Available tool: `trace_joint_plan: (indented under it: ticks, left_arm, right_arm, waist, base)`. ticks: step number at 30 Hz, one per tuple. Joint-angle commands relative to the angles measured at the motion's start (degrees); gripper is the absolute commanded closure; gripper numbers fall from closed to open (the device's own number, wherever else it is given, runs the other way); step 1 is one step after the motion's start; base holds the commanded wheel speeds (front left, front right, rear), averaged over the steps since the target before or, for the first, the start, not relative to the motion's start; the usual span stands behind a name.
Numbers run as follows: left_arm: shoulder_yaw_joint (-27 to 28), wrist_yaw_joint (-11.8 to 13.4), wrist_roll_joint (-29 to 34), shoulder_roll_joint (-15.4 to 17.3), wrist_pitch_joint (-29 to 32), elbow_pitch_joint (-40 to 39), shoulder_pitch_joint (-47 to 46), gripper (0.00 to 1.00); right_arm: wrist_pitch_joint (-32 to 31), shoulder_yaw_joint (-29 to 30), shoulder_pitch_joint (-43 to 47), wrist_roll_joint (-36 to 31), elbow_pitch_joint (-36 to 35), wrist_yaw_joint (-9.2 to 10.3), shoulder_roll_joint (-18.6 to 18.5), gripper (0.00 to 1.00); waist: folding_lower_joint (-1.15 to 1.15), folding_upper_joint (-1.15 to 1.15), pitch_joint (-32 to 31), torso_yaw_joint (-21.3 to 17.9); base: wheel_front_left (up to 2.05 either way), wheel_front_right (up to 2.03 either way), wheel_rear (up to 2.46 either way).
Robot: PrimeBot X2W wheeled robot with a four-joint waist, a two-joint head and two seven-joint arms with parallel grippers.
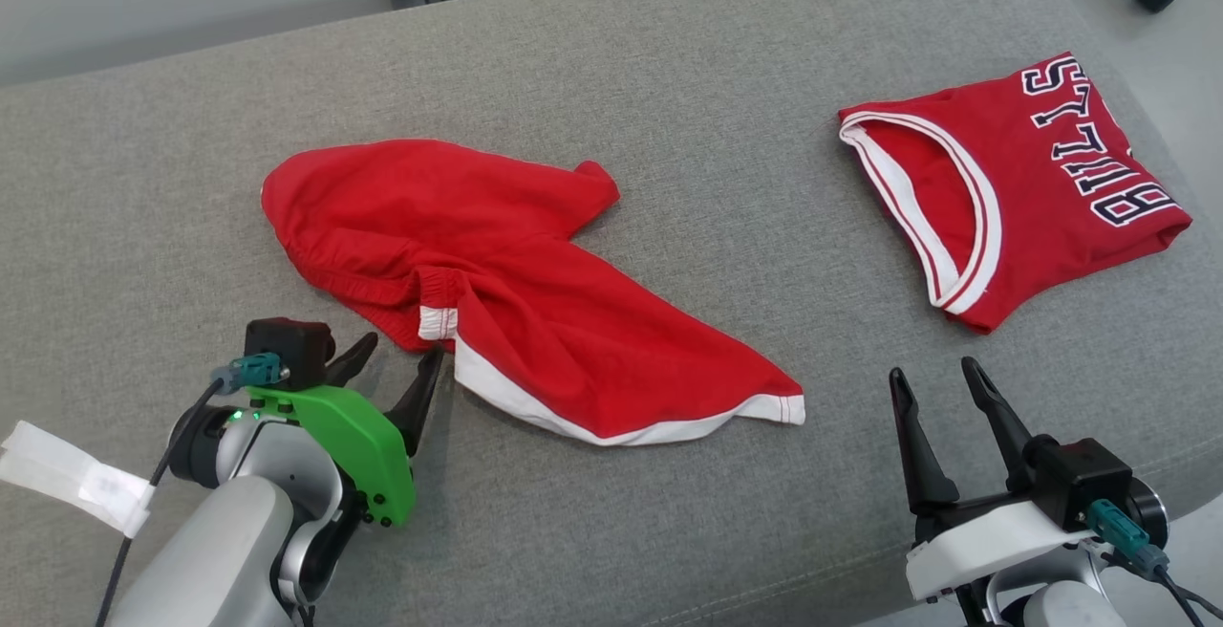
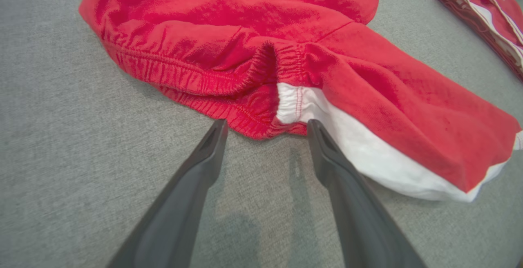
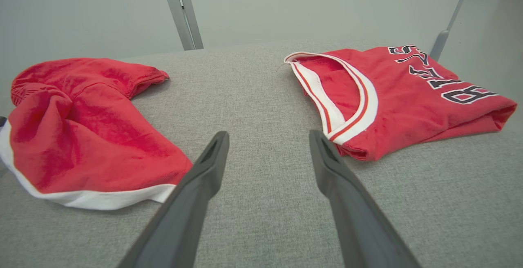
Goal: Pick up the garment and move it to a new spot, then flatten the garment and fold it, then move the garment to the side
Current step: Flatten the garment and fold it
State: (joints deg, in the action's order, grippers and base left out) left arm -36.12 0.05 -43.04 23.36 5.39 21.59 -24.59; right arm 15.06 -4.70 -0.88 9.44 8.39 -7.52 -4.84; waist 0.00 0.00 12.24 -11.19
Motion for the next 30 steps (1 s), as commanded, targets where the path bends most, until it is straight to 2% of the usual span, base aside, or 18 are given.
trace_joint_plan:
  ticks: [1, 7, 15, 18, 19, 20, 22, 26, 30]
  left_arm:
    - [-0.21, -0.28, -0.37, -0.41, -0.21, 0.57, -0.02, 0.0]
    - [-0.67, -1.49, -0.56, -1.13, -0.56, 3.02, -1.39, 0.0]
    - [-0.99, -2.3, 0.58, -0.28, -1.43, 4.77, -3.26, 0.0]
    - [-1.81, -3.38, 0.83, -0.11, -0.92, 5.5, -3.85, 0.0]
    - [-2.23, -3.93, 0.69, -0.15, -0.61, 5.76, -4.0, 0.55]
    - [-2.51, -4.28, 0.62, -0.17, -0.32, 6.01, -4.24, 0.67]
    - [-2.87, -4.72, 0.63, -0.21, -0.11, 6.87, -4.73, 1.0]
    - [-3.41, -5.68, -0.74, -0.05, 0.49, 6.99, -4.12, 1.0]
    - [-4.3, -5.57, -0.32, 3.73, 4.03, 1.56, -2.25, 1.0]
  right_arm:
    - [0.14, -0.19, -0.06, -0.15, 0.14, 0.07, -0.3, 0.0]
    - [0.14, -0.57, -0.33, 0.2, 0.25, 0.07, -0.16, 0.0]
    - [0.14, -0.51, 0.18, 0.31, 0.37, 0.07, 0.32, 0.0]
    - [0.14, -0.6, -0.07, 0.35, 0.5, 0.07, 0.5, 0.0]
    - [0.14, -0.63, -0.18, 0.37, 0.55, 0.07, 0.56, 0.0]
    - [0.14, -0.62, -0.29, 0.41, 0.59, 0.07, 0.62, 0.0]
    - [0.14, -0.66, -0.48, 0.42, 0.69, 0.07, 0.74, 0.0]
    - [0.14, -0.53, -0.12, 0.47, 0.8, 0.07, 0.9, 0.0]
    - [0.14, 0.01, 0.6, 0.62, 0.48, 0.07, 1.15, 0.0]
  waist:
    - [0.0, 0.0, -0.03, -0.11]
    - [0.0, 0.0, 0.04, -1.19]
    - [0.0, 0.0, 0.59, -2.15]
    - [0.0, 0.0, 0.72, -2.43]
    - [0.0, 0.0, 0.74, -2.5]
    - [0.0, 0.0, 0.77, -2.56]
    - [0.0, 0.0, 0.8, -2.66]
    - [0.0, 0.0, 0.11, -3.0]
    - [0.0, 0.0, -0.32, -3.2]
  base:
    - [0.0, 0.0, 0.0]
    - [0.0, 0.0, 0.0]
    - [0.0, 0.0, 0.0]
    - [0.0, 0.0, 0.0]
    - [0.0, 0.0, 0.0]
    - [0.0, 0.0, 0.0]
    - [0.0, 0.0, 0.0]
    - [0.0, 0.0, 0.0]
    - [0.0, 0.0, 0.0]
